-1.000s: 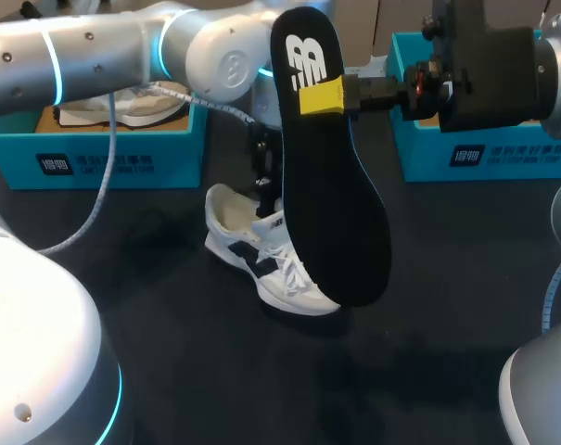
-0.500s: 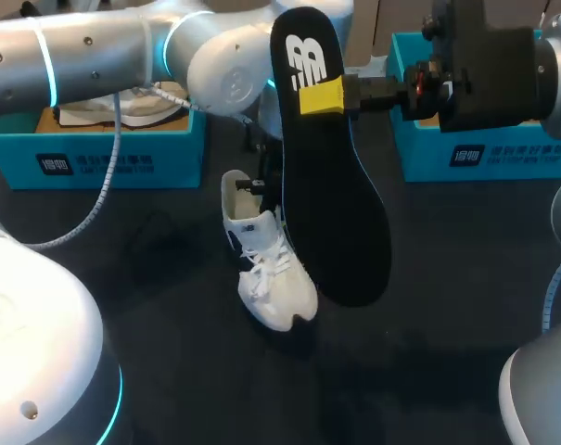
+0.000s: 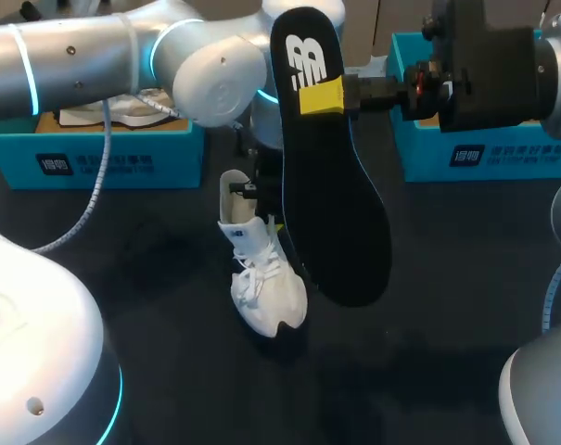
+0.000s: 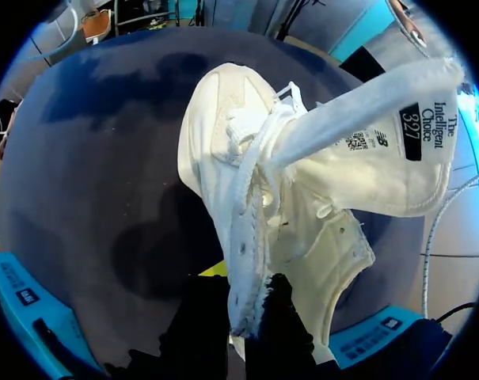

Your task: Take the shoe out of the shoebox, open the shoe tongue, remove and reinsert the insole, then place the shoe into the shoebox

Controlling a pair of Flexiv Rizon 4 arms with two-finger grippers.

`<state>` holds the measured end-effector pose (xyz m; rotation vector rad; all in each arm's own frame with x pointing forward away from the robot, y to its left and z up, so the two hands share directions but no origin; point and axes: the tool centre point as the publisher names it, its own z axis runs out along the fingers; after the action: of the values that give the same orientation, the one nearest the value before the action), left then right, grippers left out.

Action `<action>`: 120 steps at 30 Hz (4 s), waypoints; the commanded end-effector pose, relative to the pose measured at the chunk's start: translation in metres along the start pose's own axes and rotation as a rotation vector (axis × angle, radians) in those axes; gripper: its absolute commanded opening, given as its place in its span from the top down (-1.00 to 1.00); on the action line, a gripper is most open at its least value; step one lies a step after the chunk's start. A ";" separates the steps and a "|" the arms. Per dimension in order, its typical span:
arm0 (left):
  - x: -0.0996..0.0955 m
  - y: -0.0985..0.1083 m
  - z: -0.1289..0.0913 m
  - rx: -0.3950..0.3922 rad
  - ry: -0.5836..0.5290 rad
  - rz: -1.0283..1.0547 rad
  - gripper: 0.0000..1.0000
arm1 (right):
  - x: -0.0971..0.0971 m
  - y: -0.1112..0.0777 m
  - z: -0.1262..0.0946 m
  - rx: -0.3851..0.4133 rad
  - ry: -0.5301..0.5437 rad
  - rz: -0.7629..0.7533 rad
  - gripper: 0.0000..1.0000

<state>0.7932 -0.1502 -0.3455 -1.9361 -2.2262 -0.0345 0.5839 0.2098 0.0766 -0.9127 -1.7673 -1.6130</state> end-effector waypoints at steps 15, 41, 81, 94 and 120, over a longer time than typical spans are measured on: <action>-0.046 0.011 0.001 -0.052 0.088 0.143 1.00 | 0.006 -0.008 0.004 -0.197 -0.004 0.001 1.00; -0.096 -0.002 0.028 -0.024 0.175 0.188 1.00 | 0.006 -0.008 0.004 -0.197 -0.004 0.001 1.00; -0.073 -0.026 0.037 -0.067 0.260 0.180 0.56 | 0.006 -0.008 0.004 -0.197 -0.004 0.001 1.00; -0.072 -0.022 -0.003 -0.022 0.106 0.230 -1.00 | 0.006 -0.008 0.004 -0.197 -0.004 0.001 1.00; -0.072 0.007 -0.099 -0.057 -0.368 0.273 -1.00 | -0.009 0.002 -0.022 -0.288 -0.096 0.056 1.00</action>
<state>0.8185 -0.2441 -0.2670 -2.3475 -2.0852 0.0849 0.6032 0.2019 0.0726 -1.0426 -1.7282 -1.6188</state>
